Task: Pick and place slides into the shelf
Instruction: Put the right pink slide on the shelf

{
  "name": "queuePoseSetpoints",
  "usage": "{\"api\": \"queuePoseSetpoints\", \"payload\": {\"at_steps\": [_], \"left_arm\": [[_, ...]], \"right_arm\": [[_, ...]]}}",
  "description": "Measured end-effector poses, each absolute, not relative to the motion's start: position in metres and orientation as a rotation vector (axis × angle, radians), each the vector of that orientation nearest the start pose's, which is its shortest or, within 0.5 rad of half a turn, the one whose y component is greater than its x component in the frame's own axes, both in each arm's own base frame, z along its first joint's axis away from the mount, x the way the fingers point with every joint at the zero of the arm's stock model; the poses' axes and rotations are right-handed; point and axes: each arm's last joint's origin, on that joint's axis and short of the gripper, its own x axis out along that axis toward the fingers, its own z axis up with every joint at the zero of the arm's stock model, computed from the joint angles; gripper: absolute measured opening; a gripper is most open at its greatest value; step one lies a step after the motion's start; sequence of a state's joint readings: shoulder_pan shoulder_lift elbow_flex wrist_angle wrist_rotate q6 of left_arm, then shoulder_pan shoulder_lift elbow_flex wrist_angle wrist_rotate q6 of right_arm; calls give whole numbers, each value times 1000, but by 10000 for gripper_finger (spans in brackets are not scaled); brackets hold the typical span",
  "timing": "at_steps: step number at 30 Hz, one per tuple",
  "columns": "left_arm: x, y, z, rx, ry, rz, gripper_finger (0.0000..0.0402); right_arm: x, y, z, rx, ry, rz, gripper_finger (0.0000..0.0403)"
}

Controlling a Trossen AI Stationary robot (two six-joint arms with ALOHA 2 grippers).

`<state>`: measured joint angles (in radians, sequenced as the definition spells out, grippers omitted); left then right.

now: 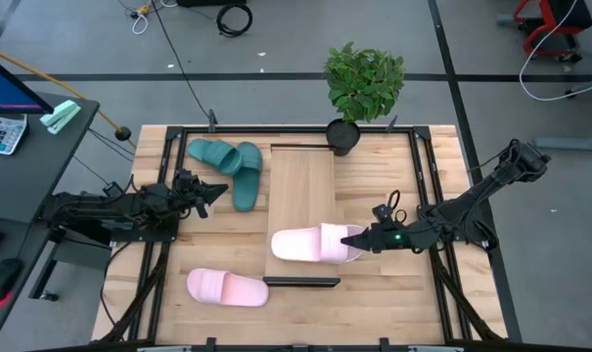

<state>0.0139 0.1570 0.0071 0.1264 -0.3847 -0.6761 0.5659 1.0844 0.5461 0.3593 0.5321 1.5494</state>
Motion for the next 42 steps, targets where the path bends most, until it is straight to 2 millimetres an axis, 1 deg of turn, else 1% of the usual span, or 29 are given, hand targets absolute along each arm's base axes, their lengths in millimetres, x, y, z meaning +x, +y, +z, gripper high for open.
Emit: {"api": "queuePoseSetpoints", "payload": {"at_steps": [3,14,20,25,31,42], "left_arm": [[105,12,165,-663,-112,391,29],[105,12,167,-667,-135,383,16],[105,12,168,-666,-137,382,23],[105,12,168,-666,-141,381,27],[105,12,168,-665,-142,381,17],[105,12,168,-661,-142,381,27]], "right_arm": [[200,110,244,1447,155,-81,7],[201,111,247,1470,142,-55,7],[201,111,249,1501,132,-38,7],[201,118,246,1526,140,-35,7],[201,127,239,1532,139,-72,7],[202,128,236,1541,133,-94,7]]}}
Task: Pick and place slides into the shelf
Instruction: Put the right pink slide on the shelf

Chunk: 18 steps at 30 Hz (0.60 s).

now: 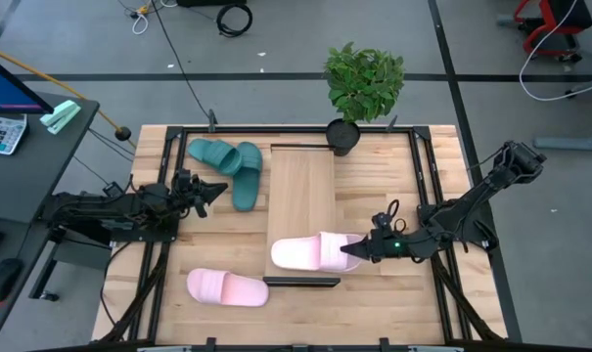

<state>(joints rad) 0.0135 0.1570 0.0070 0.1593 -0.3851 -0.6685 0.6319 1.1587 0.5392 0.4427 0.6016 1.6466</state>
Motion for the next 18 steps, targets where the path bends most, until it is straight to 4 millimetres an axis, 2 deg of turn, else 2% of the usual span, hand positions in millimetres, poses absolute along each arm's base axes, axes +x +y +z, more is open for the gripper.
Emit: {"api": "queuePoseSetpoints", "payload": {"at_steps": [9,18], "left_arm": [[105,12,168,-660,-143,384,16],[105,12,168,-660,-144,384,27]], "right_arm": [[203,129,235,1541,162,-78,7],[203,129,234,1529,173,-81,7]]}}
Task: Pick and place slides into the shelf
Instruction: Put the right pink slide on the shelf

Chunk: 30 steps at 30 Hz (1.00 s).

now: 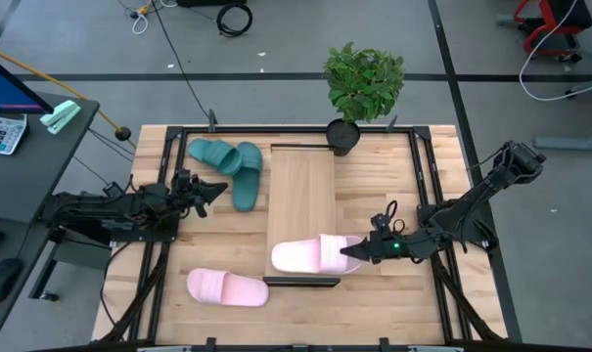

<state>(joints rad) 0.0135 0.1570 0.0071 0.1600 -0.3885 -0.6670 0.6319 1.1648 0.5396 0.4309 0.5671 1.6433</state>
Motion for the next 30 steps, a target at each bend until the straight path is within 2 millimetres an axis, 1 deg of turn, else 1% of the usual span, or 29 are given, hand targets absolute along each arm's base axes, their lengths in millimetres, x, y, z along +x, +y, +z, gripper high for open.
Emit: {"api": "queuePoseSetpoints", "payload": {"at_steps": [8,18,30], "left_arm": [[105,12,168,-658,-143,384,17],[105,12,168,-659,-143,384,27],[105,12,168,-659,-143,384,18]], "right_arm": [[202,129,231,1525,210,-85,7],[202,130,231,1537,210,-83,7],[202,130,232,1567,207,-81,7]]}}
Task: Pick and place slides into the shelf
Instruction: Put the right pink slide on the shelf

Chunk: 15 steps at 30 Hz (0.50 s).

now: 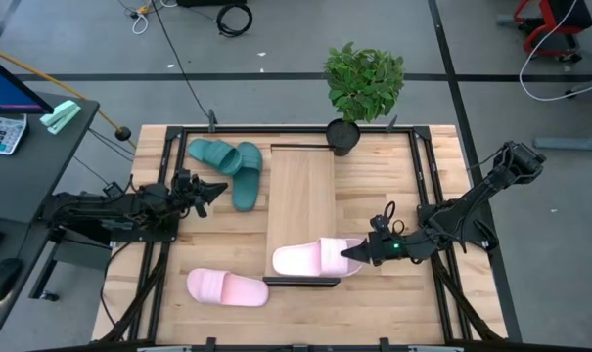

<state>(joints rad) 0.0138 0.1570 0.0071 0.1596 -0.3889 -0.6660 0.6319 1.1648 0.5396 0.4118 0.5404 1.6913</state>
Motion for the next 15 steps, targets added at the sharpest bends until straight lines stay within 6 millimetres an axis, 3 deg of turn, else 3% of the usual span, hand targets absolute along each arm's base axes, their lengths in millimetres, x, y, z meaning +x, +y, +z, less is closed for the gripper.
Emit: {"api": "queuePoseSetpoints", "payload": {"at_steps": [15], "left_arm": [[105,12,168,-659,-143,385,19]], "right_arm": [[202,130,232,1577,226,-67,7]]}}
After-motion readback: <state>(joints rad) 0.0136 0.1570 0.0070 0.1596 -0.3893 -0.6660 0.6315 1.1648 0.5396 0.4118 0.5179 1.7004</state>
